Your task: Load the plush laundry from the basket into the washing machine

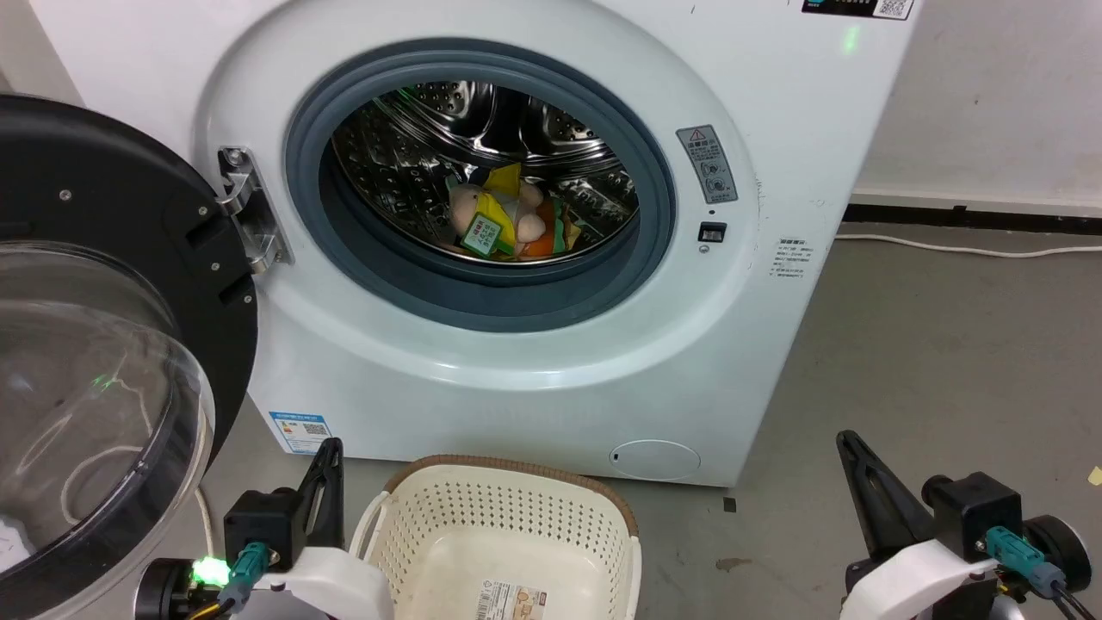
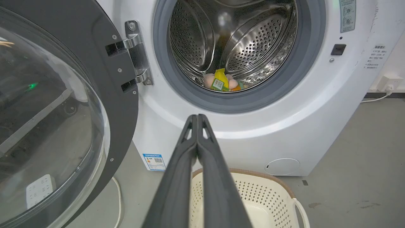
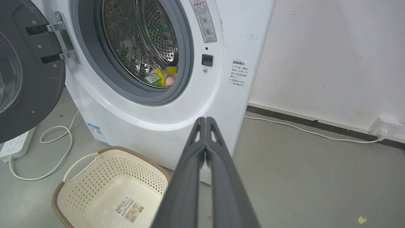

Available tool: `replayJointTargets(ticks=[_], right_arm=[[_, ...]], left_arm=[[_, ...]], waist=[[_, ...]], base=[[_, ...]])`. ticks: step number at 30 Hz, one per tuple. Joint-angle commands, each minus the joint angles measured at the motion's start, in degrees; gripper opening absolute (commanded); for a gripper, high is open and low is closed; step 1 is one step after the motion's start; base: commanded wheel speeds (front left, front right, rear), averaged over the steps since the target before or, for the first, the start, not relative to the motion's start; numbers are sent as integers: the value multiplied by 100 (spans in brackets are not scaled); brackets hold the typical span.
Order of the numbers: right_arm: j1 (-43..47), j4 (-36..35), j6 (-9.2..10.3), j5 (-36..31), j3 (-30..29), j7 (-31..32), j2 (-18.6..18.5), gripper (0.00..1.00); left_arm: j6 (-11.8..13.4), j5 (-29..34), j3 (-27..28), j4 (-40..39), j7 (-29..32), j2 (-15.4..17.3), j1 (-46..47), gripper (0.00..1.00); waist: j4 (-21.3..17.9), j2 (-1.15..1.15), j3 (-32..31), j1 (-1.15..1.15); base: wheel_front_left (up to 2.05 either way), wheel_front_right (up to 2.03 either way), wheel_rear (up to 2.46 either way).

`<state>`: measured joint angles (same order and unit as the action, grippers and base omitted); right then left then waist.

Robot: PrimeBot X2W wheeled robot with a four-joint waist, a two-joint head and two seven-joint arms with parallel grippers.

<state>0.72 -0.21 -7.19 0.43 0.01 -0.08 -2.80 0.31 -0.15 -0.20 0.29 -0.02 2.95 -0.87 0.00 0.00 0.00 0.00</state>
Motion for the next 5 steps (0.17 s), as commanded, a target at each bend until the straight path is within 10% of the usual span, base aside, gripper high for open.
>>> replayJointTargets(ticks=[1,5], right_arm=[[-72,21,-30,-43,-1,8,-8,0],[-72,21,-30,-43,-1,8,-8,0]], left_arm=[[-31,15,20,-29,2,-7,87,0],[-31,15,20,-29,2,-7,87,0]], waist=[[0,0,0,0],[0,0,0,0]], base=[[0,0,0],[0,0,0]])
